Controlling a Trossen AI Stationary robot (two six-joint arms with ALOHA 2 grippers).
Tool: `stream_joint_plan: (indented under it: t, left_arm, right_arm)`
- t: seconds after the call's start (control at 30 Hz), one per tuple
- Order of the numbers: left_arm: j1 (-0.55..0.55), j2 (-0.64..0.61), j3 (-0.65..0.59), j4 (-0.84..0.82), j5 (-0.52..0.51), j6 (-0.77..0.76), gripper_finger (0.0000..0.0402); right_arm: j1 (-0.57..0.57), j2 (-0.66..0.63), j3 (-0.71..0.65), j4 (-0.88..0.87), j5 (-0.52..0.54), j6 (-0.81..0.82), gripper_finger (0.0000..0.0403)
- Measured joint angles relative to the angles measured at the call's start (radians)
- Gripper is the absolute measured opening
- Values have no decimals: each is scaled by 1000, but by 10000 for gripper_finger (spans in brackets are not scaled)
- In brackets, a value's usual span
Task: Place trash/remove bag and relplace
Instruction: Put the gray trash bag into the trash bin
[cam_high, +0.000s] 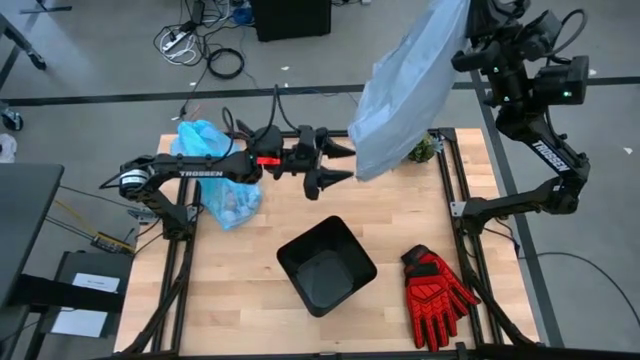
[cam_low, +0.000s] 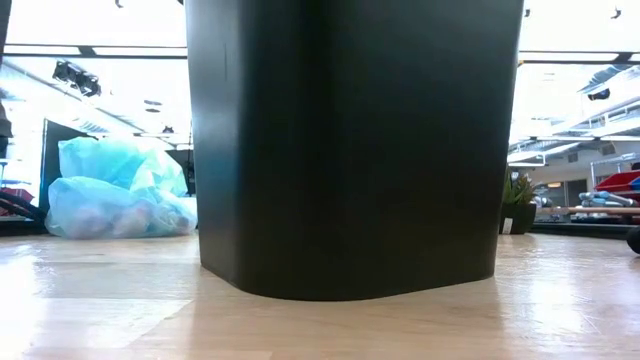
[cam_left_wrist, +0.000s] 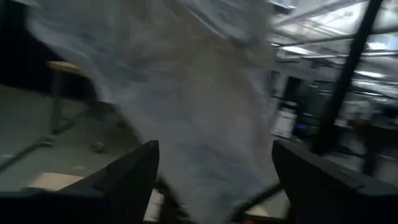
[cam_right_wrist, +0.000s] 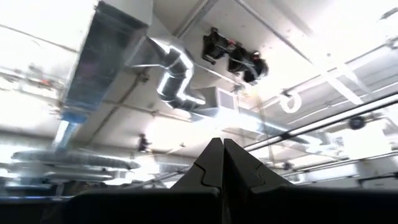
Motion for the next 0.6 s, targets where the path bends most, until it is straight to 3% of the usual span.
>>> stream_joint_plan:
  t: [0.17, 0.53, 0.6]
  left_arm:
    - [-3, 0, 0, -6, 1, -20, 324]
    - [-4, 12, 0, -14, -239, -24, 318]
    - [-7, 16, 0, -24, -320, -14, 309]
  right_arm:
    - [-5, 0, 0, -2, 6, 5, 0]
    - [-4, 31, 0, -36, -9, 121, 0]
    - [-5, 39, 0, -36, -20, 151, 0]
